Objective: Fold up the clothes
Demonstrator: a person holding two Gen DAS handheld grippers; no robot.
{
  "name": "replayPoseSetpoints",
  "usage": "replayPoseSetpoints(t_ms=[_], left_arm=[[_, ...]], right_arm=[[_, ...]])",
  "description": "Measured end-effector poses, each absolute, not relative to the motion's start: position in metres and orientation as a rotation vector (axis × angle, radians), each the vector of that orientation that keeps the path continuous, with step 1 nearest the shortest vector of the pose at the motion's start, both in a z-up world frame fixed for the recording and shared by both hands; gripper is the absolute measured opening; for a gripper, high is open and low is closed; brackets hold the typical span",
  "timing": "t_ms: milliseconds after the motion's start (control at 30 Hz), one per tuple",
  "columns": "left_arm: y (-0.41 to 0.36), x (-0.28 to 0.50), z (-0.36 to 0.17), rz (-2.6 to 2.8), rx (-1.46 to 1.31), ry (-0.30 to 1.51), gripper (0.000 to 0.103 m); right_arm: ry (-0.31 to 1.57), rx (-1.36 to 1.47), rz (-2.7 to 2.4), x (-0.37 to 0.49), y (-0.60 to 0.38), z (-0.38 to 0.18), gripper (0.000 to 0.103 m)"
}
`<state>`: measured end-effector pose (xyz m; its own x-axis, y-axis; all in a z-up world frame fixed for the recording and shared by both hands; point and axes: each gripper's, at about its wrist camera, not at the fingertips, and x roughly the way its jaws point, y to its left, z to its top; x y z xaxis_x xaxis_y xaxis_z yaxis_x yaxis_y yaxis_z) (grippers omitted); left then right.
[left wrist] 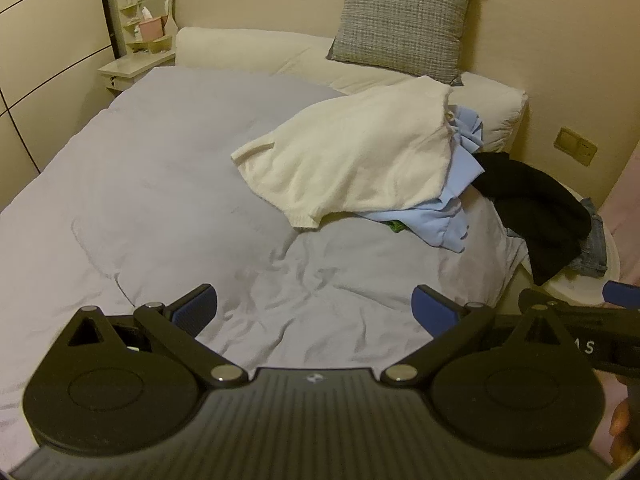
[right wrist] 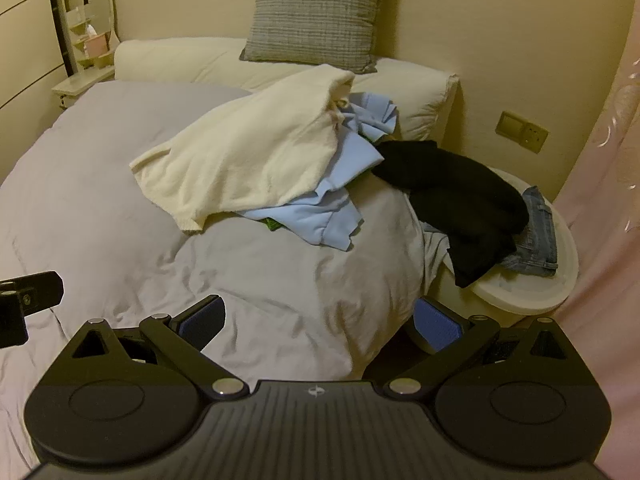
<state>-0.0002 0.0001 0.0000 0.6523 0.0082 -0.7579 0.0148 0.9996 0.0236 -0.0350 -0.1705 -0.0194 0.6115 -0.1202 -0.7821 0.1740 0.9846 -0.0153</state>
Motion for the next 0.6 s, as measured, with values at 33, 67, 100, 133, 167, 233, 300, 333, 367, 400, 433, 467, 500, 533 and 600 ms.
replayPoseSetpoints(t_ms=[33,67,100,133,167,233,300,333,367,400,433,467,500,533,600], left_arm=[[0.001,0.0,0.0,-0.001,0.027,0.864,0.103],[0.001,0.0,-0.001,0.002,0.025,0.869,0.103],[0.001,0.0,-0.001,0.005,0.023,0.873,0.103],[-0.003,0.006,0.0,0.006,0.039,0.895,0.103],[-0.002,0.008,0.001,0.001,0.038,0.898,0.103],[0.001,0.01,0.002,-0.006,0.033,0.896,0.103],[0.006,0.011,0.002,-0.011,0.025,0.886,0.103],[0.003,0.007,0.002,-0.004,0.031,0.868,0.103],[0.002,0.005,0.0,-0.005,0.03,0.867,0.103],[0.001,0.004,-0.002,-0.006,0.029,0.865,0.103],[0.002,0.005,-0.002,-0.004,0.028,0.866,0.103],[0.002,0.005,-0.003,-0.004,0.028,0.867,0.103],[0.003,0.005,-0.003,-0.004,0.027,0.869,0.103],[0.003,0.005,-0.003,-0.004,0.027,0.871,0.103],[0.004,0.005,-0.004,-0.004,0.025,0.876,0.103]], right_arm=[[0.898,0.064,-0.169,-0.035,-0.171,-0.019,0.103],[0.898,0.064,-0.168,-0.035,-0.172,-0.019,0.103],[0.899,0.064,-0.168,-0.035,-0.172,-0.018,0.103],[0.899,0.063,-0.167,-0.034,-0.173,-0.018,0.103],[0.9,0.063,-0.166,-0.034,-0.173,-0.018,0.103],[0.901,0.063,-0.165,-0.034,-0.174,-0.017,0.103],[0.901,0.062,-0.163,-0.034,-0.175,-0.016,0.103],[0.902,0.062,-0.162,-0.033,-0.176,-0.016,0.103],[0.902,0.062,-0.162,-0.033,-0.176,-0.016,0.103],[0.902,0.061,-0.161,-0.032,-0.176,-0.017,0.103],[0.902,0.06,-0.161,-0.032,-0.177,-0.018,0.103],[0.901,0.06,-0.162,-0.032,-0.176,-0.017,0.103],[0.901,0.061,-0.166,-0.032,-0.174,-0.017,0.103],[0.901,0.061,-0.168,-0.032,-0.173,-0.017,0.103],[0.902,0.059,-0.171,-0.032,-0.173,-0.017,0.103]])
